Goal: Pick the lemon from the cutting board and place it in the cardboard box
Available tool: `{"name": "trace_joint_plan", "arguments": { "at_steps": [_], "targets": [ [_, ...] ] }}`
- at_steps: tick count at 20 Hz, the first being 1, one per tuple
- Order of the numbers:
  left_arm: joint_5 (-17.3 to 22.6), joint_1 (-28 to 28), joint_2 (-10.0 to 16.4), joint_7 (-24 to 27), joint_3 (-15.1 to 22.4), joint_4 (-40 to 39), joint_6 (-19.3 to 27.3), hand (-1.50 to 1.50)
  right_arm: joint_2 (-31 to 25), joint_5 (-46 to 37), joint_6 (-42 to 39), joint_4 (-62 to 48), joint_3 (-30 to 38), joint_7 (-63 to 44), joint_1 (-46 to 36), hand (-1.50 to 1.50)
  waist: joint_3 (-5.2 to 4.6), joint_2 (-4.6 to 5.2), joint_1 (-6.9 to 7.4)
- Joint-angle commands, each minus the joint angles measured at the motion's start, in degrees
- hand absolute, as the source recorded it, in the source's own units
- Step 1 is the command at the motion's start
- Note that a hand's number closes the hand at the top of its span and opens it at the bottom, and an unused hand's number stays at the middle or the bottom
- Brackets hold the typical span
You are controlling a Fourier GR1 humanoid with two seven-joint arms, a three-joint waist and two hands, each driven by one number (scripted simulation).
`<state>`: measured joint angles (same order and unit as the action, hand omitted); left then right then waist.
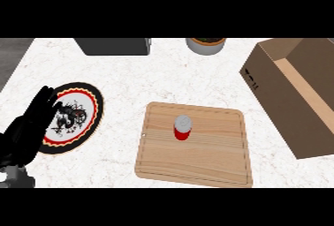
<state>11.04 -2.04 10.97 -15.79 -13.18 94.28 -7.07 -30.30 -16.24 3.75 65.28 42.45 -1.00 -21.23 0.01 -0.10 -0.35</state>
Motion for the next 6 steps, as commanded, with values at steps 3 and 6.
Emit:
{"name": "trace_joint_plan", "arguments": {
  "at_steps": [3,6],
  "targets": [
    [-1.67,1.64,-1.68,2.94,0.72,-0.31,0.53,0.0,-3.93,7.31,-6.48,3.38,3.2,0.95,6.94,-1.5,-0.02,0.02,0.13],
    [-0.43,0.66,-1.12,-3.52,1.03,4.46,1.46,0.0,-6.47,7.15,-6.11,-0.99,1.93,2.89,6.66,-1.5,0.0,0.06,0.39]
  ]
}}
